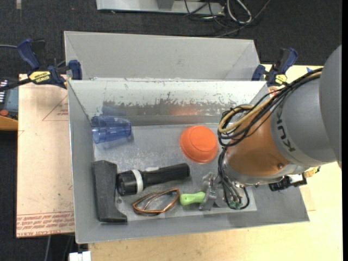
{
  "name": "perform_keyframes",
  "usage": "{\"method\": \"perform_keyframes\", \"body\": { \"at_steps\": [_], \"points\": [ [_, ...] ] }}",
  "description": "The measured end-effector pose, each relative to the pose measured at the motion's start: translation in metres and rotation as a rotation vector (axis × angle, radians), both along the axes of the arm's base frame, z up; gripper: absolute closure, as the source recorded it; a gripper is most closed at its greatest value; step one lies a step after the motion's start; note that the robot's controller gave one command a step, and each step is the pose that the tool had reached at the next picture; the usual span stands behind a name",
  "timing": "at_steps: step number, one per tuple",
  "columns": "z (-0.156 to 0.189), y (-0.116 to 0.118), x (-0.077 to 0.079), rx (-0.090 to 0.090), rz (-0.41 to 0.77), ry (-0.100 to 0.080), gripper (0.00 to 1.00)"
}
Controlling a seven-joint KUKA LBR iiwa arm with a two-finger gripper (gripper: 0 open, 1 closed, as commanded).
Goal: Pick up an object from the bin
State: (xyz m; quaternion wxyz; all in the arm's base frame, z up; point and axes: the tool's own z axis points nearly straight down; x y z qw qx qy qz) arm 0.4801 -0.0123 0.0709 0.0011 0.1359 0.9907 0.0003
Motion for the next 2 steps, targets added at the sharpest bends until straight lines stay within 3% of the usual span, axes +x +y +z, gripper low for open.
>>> {"method": "perform_keyframes", "body": {
  "at_steps": [1, 2],
  "points": [
    [0.017, 0.0, -0.001, 0.001, 0.001, 0.004, 1.0],
    [0.115, 0.0, 0.0, 0.001, 0.004, 0.002, 1.0]
  ]
}}
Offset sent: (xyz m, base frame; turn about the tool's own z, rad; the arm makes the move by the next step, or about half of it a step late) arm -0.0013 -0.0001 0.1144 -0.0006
